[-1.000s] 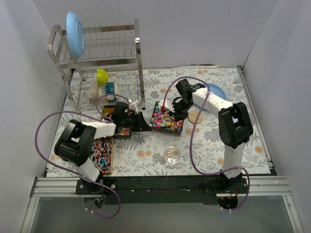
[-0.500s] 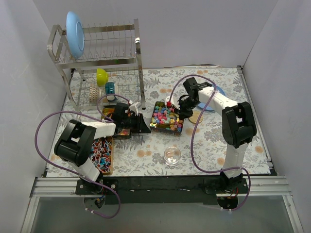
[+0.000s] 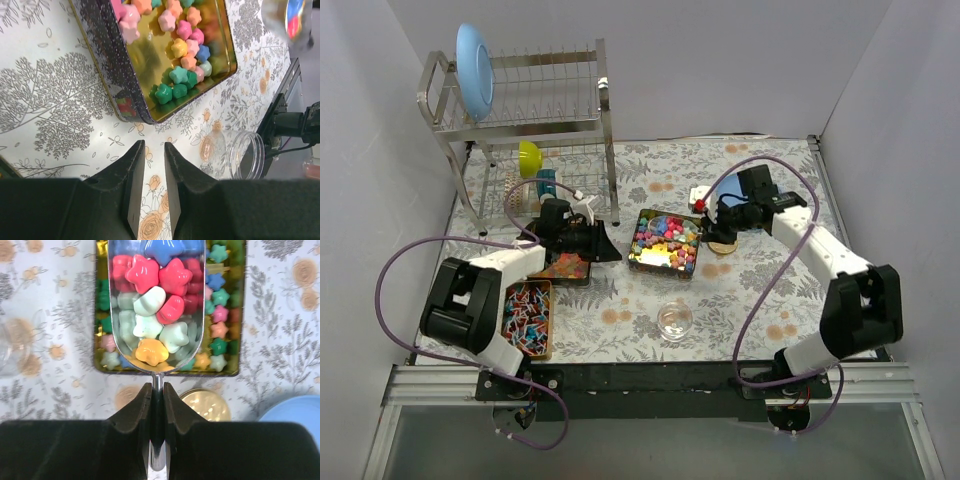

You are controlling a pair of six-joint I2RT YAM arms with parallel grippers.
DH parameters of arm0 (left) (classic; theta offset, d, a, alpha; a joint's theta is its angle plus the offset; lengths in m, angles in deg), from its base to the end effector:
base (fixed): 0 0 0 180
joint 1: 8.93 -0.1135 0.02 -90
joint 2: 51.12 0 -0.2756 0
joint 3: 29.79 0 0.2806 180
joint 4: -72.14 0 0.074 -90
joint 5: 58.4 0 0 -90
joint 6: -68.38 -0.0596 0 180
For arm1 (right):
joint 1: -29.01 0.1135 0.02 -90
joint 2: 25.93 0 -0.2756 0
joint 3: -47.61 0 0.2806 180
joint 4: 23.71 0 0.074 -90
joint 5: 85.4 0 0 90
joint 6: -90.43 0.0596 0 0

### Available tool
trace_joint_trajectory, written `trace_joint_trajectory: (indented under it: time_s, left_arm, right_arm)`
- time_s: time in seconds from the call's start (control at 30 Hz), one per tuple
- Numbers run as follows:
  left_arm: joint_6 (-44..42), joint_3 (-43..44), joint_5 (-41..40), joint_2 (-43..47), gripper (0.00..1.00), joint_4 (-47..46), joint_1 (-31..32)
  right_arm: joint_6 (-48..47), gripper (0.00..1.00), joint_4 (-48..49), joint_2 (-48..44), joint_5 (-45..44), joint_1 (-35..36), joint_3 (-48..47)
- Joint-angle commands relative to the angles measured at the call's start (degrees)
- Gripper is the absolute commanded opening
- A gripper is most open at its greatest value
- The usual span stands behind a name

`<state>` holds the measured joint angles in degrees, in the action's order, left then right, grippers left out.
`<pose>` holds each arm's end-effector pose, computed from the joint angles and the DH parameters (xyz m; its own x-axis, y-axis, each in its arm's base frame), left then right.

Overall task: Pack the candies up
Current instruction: Scoop the fake candies from the storage box, then place the fake candies in the packing bottle.

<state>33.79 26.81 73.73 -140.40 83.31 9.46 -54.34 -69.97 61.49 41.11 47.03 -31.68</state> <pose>0.3081 -0.1446 0.1557 -0.9437 -0.3296 -0.0268 -0.1478 0.4928 -0.8575 0.3279 0.1440 0.2500 0.0262 -0.6819 -0.7310 -0.9650 0.1737 -0.1966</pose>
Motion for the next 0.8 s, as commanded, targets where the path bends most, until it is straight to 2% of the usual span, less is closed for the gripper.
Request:
trace_joint_trajectory:
  time_s: [0.0, 0.23, 0.4, 0.6, 0.77]
  left_arm:
    - [-3.47, 1.81, 0.76, 4.45, 0.23, 0.82, -0.46]
    - [-5.41, -0.56, -1.00, 8.49, 0.26, 0.64, -0.55]
    - [-6.20, -2.85, -1.52, 10.79, 0.26, 0.55, -0.46]
    - [-6.29, -4.08, -2.31, 11.84, 0.27, -0.67, -0.55]
    - [-6.99, -3.91, -3.02, 11.05, 0.28, -1.47, -0.46]
  right_arm:
    - [1.77, 0.01, 2.71, -8.48, 0.50, 1.23, 6.37]
    - [-6.13, 0.01, -12.12, -17.80, -1.44, 1.23, 7.87]
    - [-14.03, 0.01, -26.72, -18.86, -6.71, 1.23, 6.30]
    - [-15.81, 0.01, -33.57, -19.22, -12.68, 3.42, 5.24]
    - [-15.29, 0.01, -35.08, -20.53, -18.75, 9.21, 4.53]
